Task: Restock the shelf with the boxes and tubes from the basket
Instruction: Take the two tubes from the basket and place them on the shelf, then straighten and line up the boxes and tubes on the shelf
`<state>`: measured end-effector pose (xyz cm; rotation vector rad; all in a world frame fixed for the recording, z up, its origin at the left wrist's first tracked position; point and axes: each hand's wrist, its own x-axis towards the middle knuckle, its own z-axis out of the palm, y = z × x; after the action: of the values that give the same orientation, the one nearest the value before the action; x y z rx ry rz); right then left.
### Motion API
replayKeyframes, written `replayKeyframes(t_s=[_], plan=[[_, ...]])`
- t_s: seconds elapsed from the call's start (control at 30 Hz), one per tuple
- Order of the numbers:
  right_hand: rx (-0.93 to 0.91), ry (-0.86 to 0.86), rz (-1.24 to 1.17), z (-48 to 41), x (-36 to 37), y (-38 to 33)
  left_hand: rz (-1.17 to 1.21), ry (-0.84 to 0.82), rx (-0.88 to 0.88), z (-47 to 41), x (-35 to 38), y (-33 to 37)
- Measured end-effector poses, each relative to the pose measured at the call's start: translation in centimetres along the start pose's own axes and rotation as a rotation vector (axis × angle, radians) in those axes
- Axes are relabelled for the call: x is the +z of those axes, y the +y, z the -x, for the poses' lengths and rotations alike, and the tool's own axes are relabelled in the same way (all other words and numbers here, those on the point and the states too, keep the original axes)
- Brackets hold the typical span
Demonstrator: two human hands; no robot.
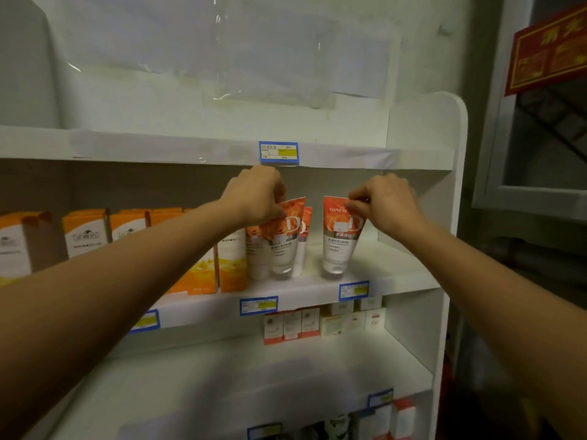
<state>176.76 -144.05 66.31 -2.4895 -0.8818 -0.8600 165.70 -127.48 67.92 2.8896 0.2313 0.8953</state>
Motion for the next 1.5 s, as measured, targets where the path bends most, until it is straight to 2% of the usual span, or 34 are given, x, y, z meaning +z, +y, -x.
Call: replayKeyframes(t_s=[0.2,0.5,0.6,0.73,0.83,0.97,1.17,1.5], plan=[[0.046,-0.021,-0.04,-2.1,2.1,0.4,0.028,0.008,-0.035,-1.9,2.1,-0.7],[0.13,-0.151,-0.117,-3.9,5.1,1.3,-0.029,-0.066,-0.049,-3.5,4.4,-1.5],[0.099,-0.183,-0.181,-3.9,6.5,1.3,-0.208,-0.045,0.007,-3.3,4.4,-1.8],[0.022,-0.243,-0.148,-2.9,8.0,0.8,-0.532,-0.003,0.156,-2.9,4.8,-2.0],[0.014,-0.262,-0.118,-2.6,8.3,0.8,-0.638,-0.016,0.183,-2.9,5.0,-1.9],[-0.004,-0.312,-0.106,-2.1,7.4,0.6,-0.667,-0.034,0.188,-2.4,4.4,-2.4],[-0.072,-0.266,-0.009,-0.7,4.4,-0.5,-0.658,-0.073,0.15,-0.3,0.8,-4.1],[-0.24,-0.256,0.095,2.6,0.1,-7.2,-0.625,-0.083,0.013,7.2,-6.8,-8.8]])
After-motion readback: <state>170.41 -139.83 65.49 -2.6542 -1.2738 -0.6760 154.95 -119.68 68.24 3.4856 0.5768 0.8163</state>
